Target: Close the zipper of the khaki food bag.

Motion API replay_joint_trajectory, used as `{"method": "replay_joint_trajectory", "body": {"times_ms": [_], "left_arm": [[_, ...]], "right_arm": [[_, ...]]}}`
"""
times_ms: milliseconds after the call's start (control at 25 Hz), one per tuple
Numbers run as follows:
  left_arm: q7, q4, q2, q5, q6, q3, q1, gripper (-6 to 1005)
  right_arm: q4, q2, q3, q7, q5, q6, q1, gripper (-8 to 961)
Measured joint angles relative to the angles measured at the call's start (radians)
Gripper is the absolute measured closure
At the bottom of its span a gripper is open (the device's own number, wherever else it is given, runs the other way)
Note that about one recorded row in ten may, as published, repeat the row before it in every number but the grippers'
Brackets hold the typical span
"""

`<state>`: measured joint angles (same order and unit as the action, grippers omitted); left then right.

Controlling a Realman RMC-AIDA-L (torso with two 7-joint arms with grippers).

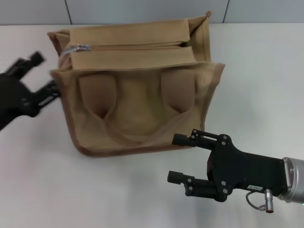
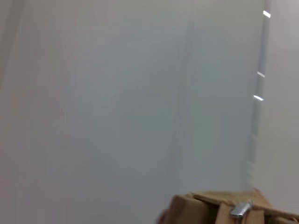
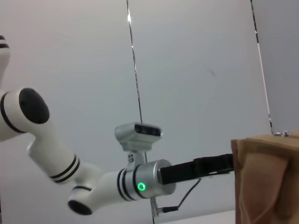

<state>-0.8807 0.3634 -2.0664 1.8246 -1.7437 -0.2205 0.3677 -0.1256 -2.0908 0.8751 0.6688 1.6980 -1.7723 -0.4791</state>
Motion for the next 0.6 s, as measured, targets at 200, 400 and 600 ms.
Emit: {"method": "replay_joint_trajectory", "body": {"times_ms": [200, 400, 600], "left_arm": [[-0.014, 0.013, -0.001, 0.013, 0.015, -0.078, 0.040, 184], [-0.014, -0.001, -0.005, 0.006, 0.054, -0.069, 0.070, 184], [-0.010, -0.025, -0.006, -0.090, 0.056, -0.044, 0.061, 184]], "right_arm": [[0.010, 0.000, 0.000, 0.000, 0.000, 0.018, 0.002, 244], [0.011, 0.000, -0.001, 0.000, 0.000, 0.026, 0.002, 245], [0.011, 0.000, -0.002, -0.001, 0.000, 0.035, -0.003, 246]]}}
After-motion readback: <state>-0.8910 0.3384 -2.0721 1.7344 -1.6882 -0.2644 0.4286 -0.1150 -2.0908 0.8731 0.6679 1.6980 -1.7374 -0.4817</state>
